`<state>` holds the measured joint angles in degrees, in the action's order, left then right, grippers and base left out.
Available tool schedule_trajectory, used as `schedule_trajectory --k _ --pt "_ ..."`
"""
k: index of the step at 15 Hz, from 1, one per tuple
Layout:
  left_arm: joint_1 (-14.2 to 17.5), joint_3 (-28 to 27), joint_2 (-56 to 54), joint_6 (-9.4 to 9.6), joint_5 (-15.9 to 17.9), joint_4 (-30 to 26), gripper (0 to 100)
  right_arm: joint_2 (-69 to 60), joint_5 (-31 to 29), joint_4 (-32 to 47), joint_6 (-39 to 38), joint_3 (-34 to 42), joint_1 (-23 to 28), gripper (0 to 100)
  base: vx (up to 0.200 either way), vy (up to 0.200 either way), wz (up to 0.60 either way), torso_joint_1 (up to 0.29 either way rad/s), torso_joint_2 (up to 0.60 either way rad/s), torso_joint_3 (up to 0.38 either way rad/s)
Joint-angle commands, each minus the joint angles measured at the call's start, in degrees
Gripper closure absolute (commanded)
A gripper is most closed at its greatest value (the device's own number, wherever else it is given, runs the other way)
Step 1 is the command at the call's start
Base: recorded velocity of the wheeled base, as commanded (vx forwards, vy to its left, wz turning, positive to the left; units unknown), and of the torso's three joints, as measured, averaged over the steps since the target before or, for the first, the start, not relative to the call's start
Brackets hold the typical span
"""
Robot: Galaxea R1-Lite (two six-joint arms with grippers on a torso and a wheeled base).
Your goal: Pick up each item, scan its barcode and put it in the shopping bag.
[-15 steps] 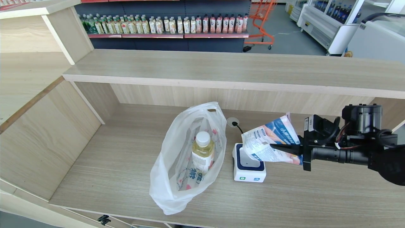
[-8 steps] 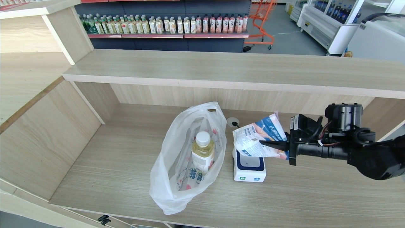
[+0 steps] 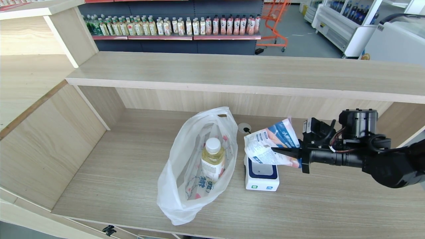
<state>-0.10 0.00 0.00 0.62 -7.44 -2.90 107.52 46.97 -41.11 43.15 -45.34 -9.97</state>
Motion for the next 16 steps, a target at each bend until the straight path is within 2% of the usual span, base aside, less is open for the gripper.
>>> schedule_trajectory --k 1,2,3,4,5,6,8,16 --pt "0.01 0.00 0.09 -0.01 -0.03 0.00 0 -6.01 -0.21 0.59 -9.14 -0.81 -0.31 100 0.000 0.000 0.00 0.000 0.00 0.000" --pt "0.01 0.00 0.09 -0.01 -0.03 0.00 0 -8.38 -1.18 0.68 -15.47 -0.81 -0.66 100 0.000 0.000 0.00 0.000 0.00 0.000" --pt "0.01 0.00 0.09 -0.01 -0.03 0.00 0 -11.46 -6.45 0.76 -27.60 -1.07 -2.51 100 0.000 0.000 0.00 0.000 0.00 0.000" --pt "0.01 0.00 0.09 -0.01 -0.03 0.00 0 -11.63 -8.65 0.76 -31.03 -1.51 -3.30 100 0.000 0.000 0.00 0.000 0.00 0.000" --pt "0.01 0.00 0.09 -0.01 -0.03 0.00 0 -10.05 -13.22 0.85 -39.20 -4.76 -5.67 100 0.000 0.000 0.00 0.000 0.00 0.000" --pt "0.01 0.00 0.09 -0.01 -0.03 0.00 0 -7.33 -14.01 1.56 -41.66 -7.13 -6.99 100 0.000 0.000 0.00 0.000 0.00 0.000" --pt "0.01 0.00 0.00 -0.01 -0.03 0.00 0 -2.40 -13.75 3.31 -41.75 -9.59 -8.84 100 0.000 0.000 0.00 0.000 0.00 0.000" --pt "0.01 0.00 0.09 -0.01 -0.03 0.00 0 14.91 -13.84 -2.84 -38.14 -19.09 -13.41 100 0.000 0.000 0.00 0.000 0.00 0.000"
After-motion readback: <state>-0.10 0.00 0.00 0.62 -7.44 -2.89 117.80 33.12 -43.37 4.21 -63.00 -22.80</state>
